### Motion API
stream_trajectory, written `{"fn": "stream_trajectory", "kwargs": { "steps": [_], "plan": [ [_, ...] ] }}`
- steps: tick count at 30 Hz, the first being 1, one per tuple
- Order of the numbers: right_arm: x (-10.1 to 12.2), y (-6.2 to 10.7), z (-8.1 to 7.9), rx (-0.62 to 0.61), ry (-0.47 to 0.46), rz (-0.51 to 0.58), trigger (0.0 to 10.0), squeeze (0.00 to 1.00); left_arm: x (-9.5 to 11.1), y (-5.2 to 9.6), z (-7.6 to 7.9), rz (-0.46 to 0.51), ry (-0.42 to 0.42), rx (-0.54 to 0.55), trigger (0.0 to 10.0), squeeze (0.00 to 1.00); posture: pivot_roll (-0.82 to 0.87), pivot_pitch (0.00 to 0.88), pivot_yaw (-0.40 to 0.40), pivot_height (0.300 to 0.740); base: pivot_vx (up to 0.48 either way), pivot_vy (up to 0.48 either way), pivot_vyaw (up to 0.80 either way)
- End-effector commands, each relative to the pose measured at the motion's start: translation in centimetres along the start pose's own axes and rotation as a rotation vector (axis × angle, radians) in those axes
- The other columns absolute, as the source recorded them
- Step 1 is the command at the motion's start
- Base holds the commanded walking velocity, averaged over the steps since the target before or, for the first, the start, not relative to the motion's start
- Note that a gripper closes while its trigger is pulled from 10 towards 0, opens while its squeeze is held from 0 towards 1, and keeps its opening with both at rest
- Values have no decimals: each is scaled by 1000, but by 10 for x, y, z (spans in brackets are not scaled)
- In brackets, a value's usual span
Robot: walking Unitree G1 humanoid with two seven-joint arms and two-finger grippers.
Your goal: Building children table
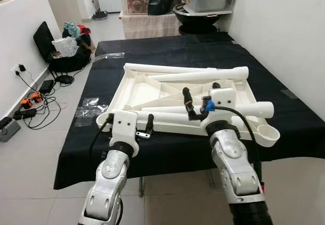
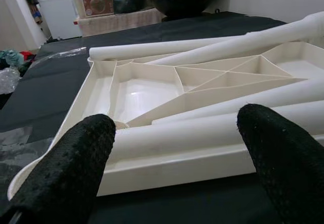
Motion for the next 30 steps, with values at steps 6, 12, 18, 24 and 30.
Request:
{"fn": "stream_trajectory", "kwargs": {
  "steps": [6,12,18,24,30],
  "plan": [
    [2,-1,-7,17,-12,7,10000,0,0,2,-2,-11,16,22,10000,0,-23,0,-7,740,0,445,0],
    [5,-1,-7,15,-18,10,10000,0,4,1,-4,8,5,27,10000,0,-21,0,-12,740,0,0,0],
    [7,-2,-5,16,-13,13,10000,0,8,1,-6,17,21,36,10000,0,-21,0,-12,740,0,0,0],
    [11,-28,-1,153,153,-8,10000,0,15,0,-7,30,24,42,10000,0,-17,0,-14,740,0,0,0],
    [19,-64,1,273,186,-64,10000,0,18,3,-7,34,27,51,10000,0,-3,0,-38,740,0,0,0]
  ]
}}
Point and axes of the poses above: a point about 5 cm out from each wrist's last joint towards the gripper, its own y axis pointing back from the gripper into the wrist, its own x axis along the axis of the wrist's last joint, z = x × y, the point moved 1 cm from there along -y, pointing out of the wrist towards the gripper, and after that the axes turned 6 degrees about y, right-handed, at the moved point
